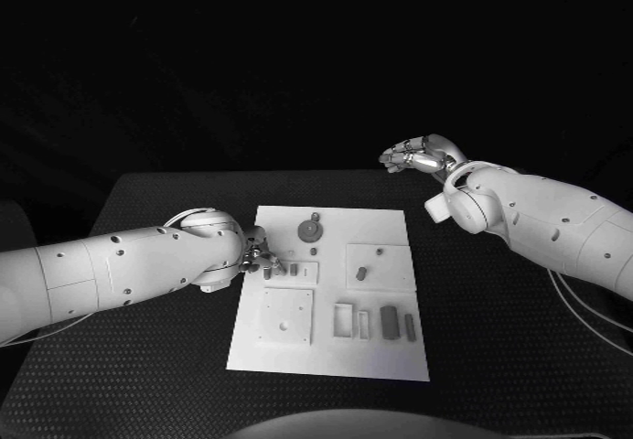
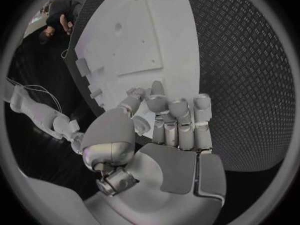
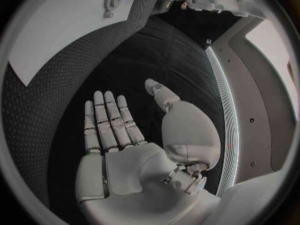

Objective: Assemble the parts on the task board

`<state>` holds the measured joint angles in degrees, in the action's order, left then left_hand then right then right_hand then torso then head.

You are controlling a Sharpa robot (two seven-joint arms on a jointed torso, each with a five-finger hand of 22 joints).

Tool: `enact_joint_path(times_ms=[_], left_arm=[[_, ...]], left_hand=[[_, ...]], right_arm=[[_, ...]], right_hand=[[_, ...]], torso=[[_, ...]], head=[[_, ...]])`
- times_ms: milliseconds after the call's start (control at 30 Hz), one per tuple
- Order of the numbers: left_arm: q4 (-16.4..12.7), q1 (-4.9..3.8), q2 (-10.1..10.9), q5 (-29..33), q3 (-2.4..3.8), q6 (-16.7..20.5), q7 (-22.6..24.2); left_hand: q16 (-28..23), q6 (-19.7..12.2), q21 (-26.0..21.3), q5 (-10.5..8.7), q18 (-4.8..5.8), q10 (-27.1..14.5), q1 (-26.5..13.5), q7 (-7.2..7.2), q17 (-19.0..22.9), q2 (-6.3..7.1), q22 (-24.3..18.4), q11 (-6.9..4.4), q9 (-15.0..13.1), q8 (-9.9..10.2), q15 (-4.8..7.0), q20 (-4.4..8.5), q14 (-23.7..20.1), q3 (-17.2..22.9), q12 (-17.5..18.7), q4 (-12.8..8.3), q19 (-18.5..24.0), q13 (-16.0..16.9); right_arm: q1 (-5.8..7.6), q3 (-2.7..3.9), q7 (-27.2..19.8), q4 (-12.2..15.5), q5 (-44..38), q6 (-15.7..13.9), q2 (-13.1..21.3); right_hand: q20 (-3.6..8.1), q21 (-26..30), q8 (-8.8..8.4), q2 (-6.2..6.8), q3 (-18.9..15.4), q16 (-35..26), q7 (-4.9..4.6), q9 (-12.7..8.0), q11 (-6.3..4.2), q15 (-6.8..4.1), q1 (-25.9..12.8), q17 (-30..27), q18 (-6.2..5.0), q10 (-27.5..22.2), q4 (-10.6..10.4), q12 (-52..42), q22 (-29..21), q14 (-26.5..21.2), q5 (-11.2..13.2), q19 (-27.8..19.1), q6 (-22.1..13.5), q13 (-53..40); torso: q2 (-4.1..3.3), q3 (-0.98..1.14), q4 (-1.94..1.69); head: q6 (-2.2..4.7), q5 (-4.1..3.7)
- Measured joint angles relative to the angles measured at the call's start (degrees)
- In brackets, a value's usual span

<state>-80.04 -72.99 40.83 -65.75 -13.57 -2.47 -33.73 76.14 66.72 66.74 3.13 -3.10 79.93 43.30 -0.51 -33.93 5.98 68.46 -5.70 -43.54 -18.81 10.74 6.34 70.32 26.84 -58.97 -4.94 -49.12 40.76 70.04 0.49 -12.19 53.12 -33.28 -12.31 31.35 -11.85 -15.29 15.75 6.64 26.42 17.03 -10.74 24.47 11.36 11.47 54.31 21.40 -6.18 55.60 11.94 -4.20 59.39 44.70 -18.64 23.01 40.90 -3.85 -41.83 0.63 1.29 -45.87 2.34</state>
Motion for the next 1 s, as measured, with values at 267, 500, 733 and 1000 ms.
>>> enact_joint_path(times_ms=[267, 500, 733, 1000], left_arm=[[0.29, 0.00, 0.47, 0.15, -0.01, 1.77, 0.08], [0.55, -0.32, 0.83, 1.71, -0.10, 3.83, 0.27], [1.34, -1.23, 1.51, 5.49, 0.36, 6.62, 1.30], [1.71, -1.78, 0.85, 11.80, 0.38, 12.91, 6.81]], left_hand=[[0.00, -1.75, 0.00, -0.15, -0.92, -0.10, -2.07, -0.52, 0.35, 3.62, -0.68, 0.09, -0.17, 1.06, 0.10, 0.00, -0.52, 1.42, 0.00, 4.25, 0.00, -0.17], [0.00, -2.80, 0.28, -0.15, -0.91, -0.63, -1.87, -0.91, 0.68, 6.56, -1.18, 0.60, -0.91, 1.11, 0.03, -0.18, -0.99, 3.20, 0.00, 8.19, 0.45, -0.17], [-1.56, -6.00, -0.26, -0.15, -0.91, -3.97, -1.27, -1.88, 1.56, 8.03, -1.72, 1.69, -1.12, 1.92, -1.02, -0.58, -4.17, 3.98, 1.58, 10.34, 3.06, -0.81], [-16.94, -12.36, -11.08, 3.73, 2.24, -20.37, 12.33, -5.86, 10.60, 0.88, -6.33, 7.18, -0.71, 4.23, -11.16, -3.29, -19.13, 2.78, 18.83, -3.86, 17.91, -11.27]], right_arm=[[-0.01, 0.00, 0.00, -0.04, 0.00, 0.00, 0.00], [-0.01, 0.00, 0.00, -0.04, 0.00, 0.00, 0.01], [-0.01, 0.00, 0.00, -0.05, 0.00, 0.00, 0.05], [-0.01, 0.00, -0.01, -0.12, 0.00, 0.00, 0.11]], right_hand=[[0.00, 0.00, 0.00, 0.00, 0.00, 0.00, 0.00, 0.00, 0.00, 0.00, 0.00, 0.00, 0.00, 0.00, 0.00, 0.00, 0.05, 0.00, 0.00, 0.00, 0.00, 0.00], [0.00, 0.00, 0.00, 0.00, 0.00, 0.00, 0.00, 0.00, 0.00, 0.00, 0.00, 0.00, 0.00, 0.00, 0.00, 0.00, 0.05, 0.00, 0.00, 0.00, 0.00, 0.00], [0.00, 0.00, 0.00, 0.00, 0.00, 0.00, 0.00, 0.00, 0.00, 0.00, 0.00, 0.00, 0.00, 0.00, 0.00, 0.00, 0.11, 0.00, 0.00, 0.00, 0.00, 0.00], [0.00, 0.00, 0.00, 0.00, 0.00, 0.00, 0.00, -0.04, 0.00, 0.20, 0.00, 0.01, 0.00, 0.00, 0.00, 0.00, 0.11, -0.20, 0.00, 0.00, 0.00, 0.00]], torso=[[0.02, -0.03, 0.00], [0.02, -0.01, 0.00], [0.02, 0.06, 0.00], [0.01, 0.07, 0.00]], head=[[0.21, -0.03], [0.43, -0.14], [0.52, -0.26], [0.94, -0.47]])
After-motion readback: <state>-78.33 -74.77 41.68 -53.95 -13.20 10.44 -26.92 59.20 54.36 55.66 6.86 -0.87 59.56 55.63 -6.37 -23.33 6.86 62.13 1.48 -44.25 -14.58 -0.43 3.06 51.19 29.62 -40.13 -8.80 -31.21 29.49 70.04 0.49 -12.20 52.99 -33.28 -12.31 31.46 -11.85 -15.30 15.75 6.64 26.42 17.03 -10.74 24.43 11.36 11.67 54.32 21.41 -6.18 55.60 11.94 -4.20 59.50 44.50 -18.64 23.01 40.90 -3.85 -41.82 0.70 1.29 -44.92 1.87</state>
